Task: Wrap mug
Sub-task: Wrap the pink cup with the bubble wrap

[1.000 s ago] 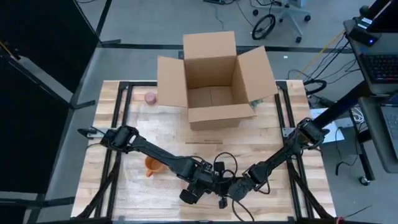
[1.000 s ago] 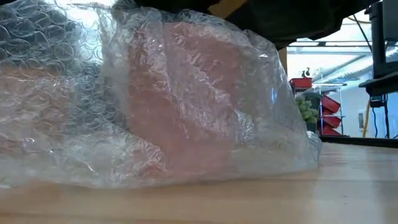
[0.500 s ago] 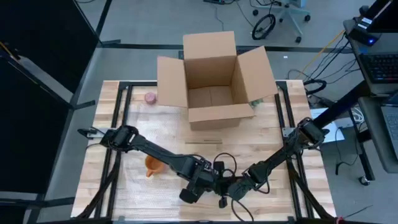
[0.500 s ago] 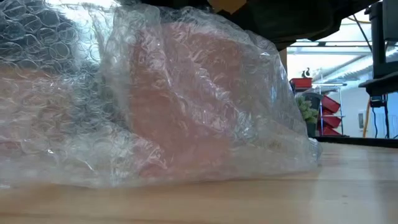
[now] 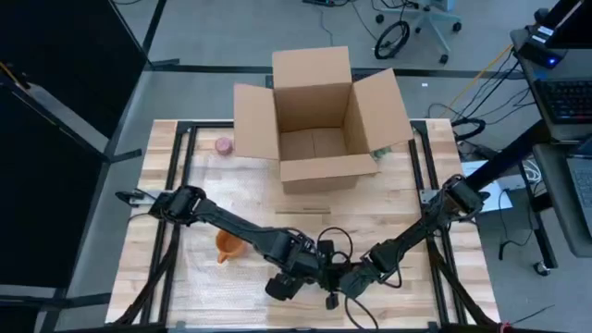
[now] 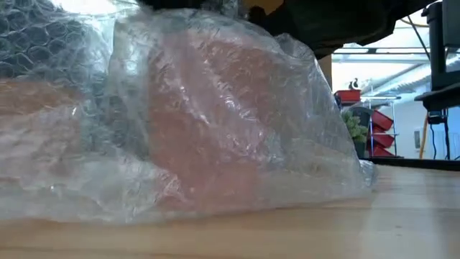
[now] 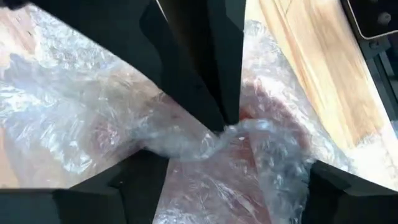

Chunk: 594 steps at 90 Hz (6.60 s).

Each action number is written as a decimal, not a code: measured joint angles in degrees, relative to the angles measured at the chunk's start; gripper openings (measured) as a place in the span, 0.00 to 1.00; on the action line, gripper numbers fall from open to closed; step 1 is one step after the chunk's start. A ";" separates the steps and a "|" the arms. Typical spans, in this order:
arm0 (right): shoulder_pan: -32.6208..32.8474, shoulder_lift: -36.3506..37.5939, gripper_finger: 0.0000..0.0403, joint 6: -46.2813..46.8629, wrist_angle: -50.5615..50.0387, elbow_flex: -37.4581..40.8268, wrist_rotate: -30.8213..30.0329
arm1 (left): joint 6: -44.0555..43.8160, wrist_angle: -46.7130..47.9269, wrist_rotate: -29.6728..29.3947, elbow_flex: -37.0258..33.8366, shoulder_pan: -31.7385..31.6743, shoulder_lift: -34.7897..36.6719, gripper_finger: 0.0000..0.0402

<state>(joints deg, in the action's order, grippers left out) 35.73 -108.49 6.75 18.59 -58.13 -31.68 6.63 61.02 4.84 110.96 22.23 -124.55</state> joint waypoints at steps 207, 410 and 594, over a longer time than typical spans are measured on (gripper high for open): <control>-4.10 1.02 0.32 1.08 -15.53 -6.80 3.40 | -4.40 -2.44 -11.55 -11.02 -0.41 9.75 0.64; -6.47 -4.18 0.00 6.74 -11.51 -6.73 4.72 | -16.81 -9.88 -17.80 -42.97 -0.96 26.39 0.63; -8.69 1.84 0.39 9.23 -21.16 -7.18 18.94 | -18.27 -37.60 -13.18 -44.03 0.93 16.85 0.63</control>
<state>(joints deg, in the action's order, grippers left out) 27.03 -106.65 15.98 -2.57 -65.31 -12.75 -11.64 23.42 -8.34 66.93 23.17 -107.70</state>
